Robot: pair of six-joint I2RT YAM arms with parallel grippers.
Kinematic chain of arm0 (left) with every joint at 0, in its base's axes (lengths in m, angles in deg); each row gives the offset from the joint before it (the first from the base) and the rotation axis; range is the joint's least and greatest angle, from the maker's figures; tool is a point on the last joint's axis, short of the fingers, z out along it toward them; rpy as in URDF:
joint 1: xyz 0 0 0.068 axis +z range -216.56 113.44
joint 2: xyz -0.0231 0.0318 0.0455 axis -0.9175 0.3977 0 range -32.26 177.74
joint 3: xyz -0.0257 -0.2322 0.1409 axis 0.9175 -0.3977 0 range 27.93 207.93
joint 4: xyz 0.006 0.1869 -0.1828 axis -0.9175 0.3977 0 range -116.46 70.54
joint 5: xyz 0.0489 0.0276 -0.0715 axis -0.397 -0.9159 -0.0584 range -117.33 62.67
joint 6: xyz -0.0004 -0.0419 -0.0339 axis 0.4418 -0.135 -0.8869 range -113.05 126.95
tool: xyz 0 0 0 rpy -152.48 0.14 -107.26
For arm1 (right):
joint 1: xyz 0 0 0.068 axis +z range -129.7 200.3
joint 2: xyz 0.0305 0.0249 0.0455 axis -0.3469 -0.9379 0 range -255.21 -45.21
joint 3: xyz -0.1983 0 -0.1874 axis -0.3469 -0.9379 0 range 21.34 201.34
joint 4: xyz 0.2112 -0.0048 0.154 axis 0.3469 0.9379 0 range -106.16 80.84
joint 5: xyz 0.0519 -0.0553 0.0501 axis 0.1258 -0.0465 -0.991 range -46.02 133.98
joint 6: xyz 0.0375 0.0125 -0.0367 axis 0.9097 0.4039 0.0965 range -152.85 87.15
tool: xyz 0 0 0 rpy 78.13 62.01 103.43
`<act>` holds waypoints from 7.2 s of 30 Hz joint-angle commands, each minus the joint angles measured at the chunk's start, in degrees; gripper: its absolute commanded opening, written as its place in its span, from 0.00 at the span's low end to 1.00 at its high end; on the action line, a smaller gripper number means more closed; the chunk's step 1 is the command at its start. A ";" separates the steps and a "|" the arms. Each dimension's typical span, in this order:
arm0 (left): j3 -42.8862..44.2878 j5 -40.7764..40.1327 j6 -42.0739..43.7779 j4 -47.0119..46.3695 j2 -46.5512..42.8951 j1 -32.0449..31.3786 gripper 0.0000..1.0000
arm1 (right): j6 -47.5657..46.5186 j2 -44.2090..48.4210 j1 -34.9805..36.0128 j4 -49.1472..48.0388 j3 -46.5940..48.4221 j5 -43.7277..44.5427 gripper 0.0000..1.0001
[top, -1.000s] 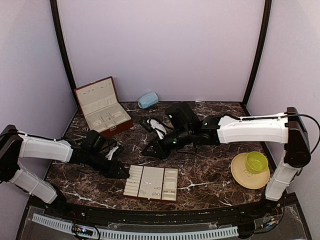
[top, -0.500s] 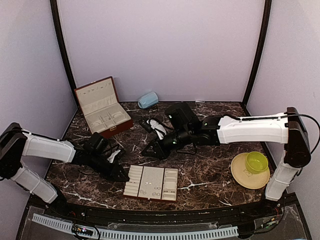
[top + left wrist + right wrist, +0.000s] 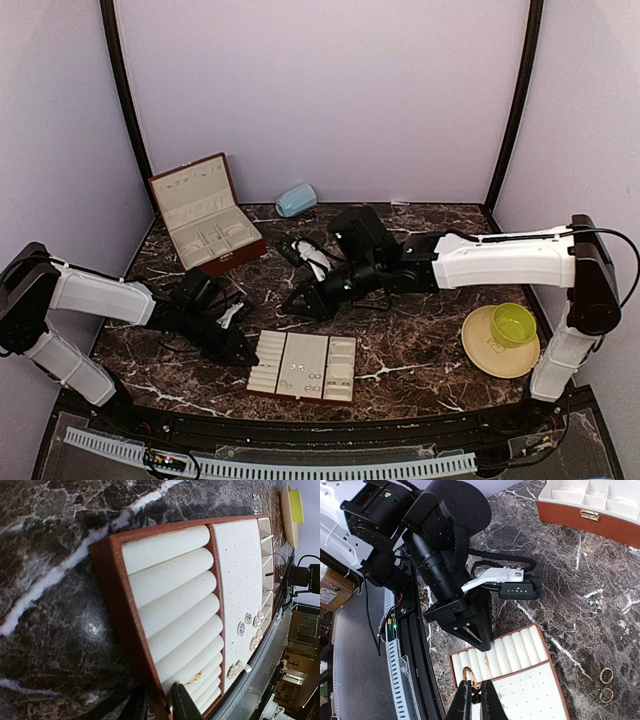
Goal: Organize the mixed jewelry
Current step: Adjust the compartment layer at the center of the board, then insert the ring into the ring tray, then adjust the ring on the ring tray.
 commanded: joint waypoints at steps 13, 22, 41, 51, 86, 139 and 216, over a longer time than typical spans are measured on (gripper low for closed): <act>3.15 -3.90 1.42 3.64 -4.01 -0.33 0.36 | -3.65 -6.13 5.60 2.55 3.17 6.17 0.01; 9.98 -14.83 7.11 12.65 -12.33 4.38 0.64 | -6.11 -10.22 8.81 6.07 7.41 10.65 0.01; 19.95 -22.05 16.47 4.21 -16.42 20.55 0.73 | -11.89 -20.71 12.57 13.23 17.58 17.58 0.01; 18.85 -21.83 16.26 4.77 -16.97 20.56 0.73 | -13.39 -23.00 13.79 16.33 19.68 19.00 0.01; 18.67 -23.76 17.16 5.69 -17.41 20.56 0.74 | -18.18 -26.31 15.99 19.17 22.08 26.17 0.01; 18.41 -24.22 17.16 5.72 -17.89 20.56 0.75 | -20.00 -24.43 16.99 21.58 26.65 27.38 0.35; 17.78 -23.60 16.54 5.19 -16.68 20.57 0.75 | -9.85 -27.67 14.31 19.84 22.25 23.17 0.05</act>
